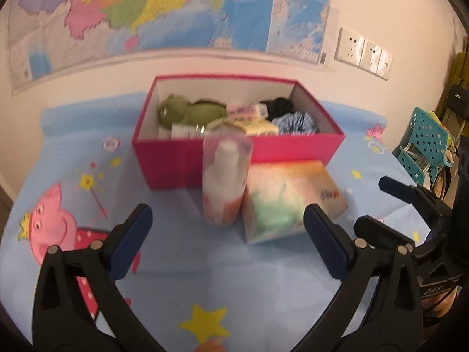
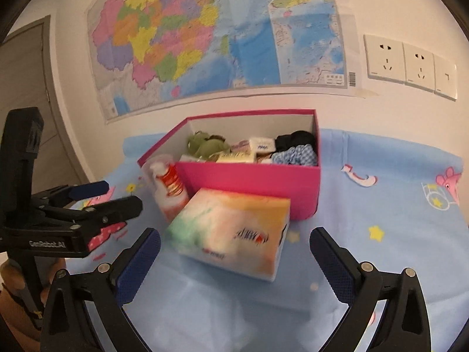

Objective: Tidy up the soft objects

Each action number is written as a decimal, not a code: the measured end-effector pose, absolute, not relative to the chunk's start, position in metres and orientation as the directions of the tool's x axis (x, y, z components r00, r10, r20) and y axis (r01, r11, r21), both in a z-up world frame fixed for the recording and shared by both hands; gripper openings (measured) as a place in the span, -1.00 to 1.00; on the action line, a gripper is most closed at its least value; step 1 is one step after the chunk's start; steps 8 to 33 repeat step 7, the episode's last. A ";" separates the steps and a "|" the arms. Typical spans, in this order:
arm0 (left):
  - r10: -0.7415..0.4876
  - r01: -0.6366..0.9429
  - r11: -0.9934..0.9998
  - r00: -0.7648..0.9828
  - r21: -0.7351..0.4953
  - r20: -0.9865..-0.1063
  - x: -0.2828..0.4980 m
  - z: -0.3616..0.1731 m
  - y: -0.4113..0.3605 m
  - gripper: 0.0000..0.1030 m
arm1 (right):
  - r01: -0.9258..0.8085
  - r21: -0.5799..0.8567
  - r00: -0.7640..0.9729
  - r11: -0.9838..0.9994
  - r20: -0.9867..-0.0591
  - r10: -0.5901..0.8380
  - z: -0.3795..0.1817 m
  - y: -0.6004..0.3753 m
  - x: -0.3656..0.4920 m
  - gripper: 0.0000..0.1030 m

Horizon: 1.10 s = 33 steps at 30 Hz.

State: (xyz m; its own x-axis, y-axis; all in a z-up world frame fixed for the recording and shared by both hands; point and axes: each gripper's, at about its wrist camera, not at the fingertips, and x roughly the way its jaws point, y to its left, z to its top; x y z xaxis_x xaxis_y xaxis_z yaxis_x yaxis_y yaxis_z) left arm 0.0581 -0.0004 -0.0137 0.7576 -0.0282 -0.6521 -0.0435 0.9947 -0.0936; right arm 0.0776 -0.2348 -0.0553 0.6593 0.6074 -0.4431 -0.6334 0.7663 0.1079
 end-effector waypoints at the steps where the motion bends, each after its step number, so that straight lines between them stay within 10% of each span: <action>1: -0.020 -0.052 0.995 0.756 -0.091 -0.654 0.056 -0.016 0.000 1.00 | -0.638 0.105 0.656 0.763 -0.445 0.610 -0.057 -0.234 0.075 1.00; 33: 0.018 -0.078 0.995 0.760 -0.063 -0.650 0.044 -0.024 0.001 1.00 | -0.650 0.107 0.630 0.752 -0.477 0.613 -0.067 -0.227 0.068 1.00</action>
